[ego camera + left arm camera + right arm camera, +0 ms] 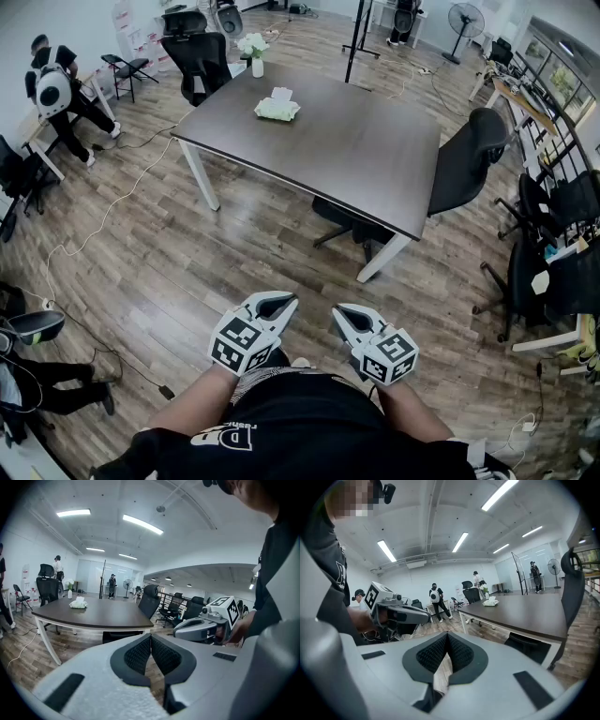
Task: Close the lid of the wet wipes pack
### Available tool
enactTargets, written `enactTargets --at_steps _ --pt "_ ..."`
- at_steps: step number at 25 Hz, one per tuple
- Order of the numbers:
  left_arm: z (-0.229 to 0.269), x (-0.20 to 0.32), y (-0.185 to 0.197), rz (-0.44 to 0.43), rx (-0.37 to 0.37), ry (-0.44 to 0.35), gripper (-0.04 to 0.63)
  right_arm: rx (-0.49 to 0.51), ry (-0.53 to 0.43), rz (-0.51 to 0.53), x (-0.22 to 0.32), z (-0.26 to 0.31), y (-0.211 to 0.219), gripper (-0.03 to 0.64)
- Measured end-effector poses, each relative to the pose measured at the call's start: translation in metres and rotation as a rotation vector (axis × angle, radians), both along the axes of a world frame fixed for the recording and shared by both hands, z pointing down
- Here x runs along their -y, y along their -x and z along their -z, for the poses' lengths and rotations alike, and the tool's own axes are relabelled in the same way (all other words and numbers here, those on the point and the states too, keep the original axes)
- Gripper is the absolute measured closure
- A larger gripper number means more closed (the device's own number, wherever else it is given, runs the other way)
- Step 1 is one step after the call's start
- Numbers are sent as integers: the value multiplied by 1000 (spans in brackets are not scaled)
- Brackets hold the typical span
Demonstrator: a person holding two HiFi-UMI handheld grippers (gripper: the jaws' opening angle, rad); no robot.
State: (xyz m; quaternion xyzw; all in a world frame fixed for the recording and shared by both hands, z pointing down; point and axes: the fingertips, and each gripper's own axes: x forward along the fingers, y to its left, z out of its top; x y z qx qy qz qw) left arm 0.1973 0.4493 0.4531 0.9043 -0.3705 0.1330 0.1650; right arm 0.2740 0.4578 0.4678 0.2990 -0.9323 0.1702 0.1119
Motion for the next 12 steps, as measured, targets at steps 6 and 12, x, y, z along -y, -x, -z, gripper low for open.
enactTargets --at_steps 6,12 --pt "-1 -1 -3 2 2 -2 577 0 2 4 -2 -2 -3 612" --pt "2 1 -6 6 1 -4 577 6 -1 3 0 1 -6 612"
